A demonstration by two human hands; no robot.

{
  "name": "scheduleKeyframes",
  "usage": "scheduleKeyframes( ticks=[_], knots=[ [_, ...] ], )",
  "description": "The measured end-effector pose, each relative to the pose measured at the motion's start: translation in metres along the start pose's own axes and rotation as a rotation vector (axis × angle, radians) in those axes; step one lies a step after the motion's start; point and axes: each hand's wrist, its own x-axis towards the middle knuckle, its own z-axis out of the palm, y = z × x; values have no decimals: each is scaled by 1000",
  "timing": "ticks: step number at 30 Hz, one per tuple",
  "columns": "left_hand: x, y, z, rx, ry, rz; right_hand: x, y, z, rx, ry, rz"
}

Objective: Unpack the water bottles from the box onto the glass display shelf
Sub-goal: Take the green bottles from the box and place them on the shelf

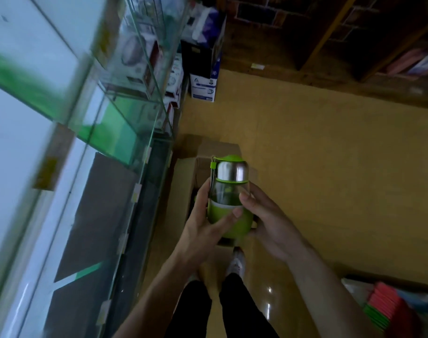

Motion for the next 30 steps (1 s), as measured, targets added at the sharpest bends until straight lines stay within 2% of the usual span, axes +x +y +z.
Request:
scheduleKeyframes(
  ticks=[6, 22, 30],
  knots=[
    [-28, 66, -9, 37, -7, 54, -40, -51, 31, -44, -38, -75],
    [-67, 237, -26, 145, 56, 443, -122, -198, 109, -199, -130, -458],
    [-94, 292, -29, 179, 67, 609, -158, -234, 135, -223, -152, -625]
  ],
)
